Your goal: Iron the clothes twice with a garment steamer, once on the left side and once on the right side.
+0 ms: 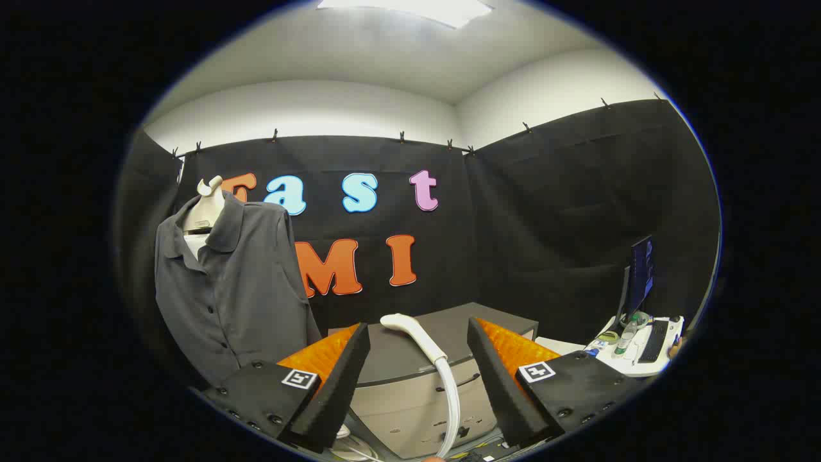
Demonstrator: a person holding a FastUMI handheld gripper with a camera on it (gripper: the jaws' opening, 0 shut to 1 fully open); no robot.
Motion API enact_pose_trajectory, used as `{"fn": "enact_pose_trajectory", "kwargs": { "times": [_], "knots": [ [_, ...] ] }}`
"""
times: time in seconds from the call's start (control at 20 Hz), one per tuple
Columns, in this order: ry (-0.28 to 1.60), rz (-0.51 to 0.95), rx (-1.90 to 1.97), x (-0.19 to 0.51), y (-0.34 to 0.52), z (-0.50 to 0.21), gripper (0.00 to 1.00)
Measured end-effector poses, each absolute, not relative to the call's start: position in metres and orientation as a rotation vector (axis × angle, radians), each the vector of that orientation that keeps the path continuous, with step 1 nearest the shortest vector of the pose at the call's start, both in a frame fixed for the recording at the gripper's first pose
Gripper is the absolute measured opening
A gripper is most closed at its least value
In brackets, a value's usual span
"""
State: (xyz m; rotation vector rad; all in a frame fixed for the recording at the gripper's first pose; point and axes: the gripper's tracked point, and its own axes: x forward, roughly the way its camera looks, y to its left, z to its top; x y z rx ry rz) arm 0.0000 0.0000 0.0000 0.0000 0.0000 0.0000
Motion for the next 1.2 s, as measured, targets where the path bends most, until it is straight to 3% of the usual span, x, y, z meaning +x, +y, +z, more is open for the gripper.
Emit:
{"fn": "enact_pose_trajectory", "kwargs": {
  "times": [1.2],
  "knots": [
    [0.083, 0.088, -0.026, 0.024, 0.020, -0.011, 0.98]
  ]
}}
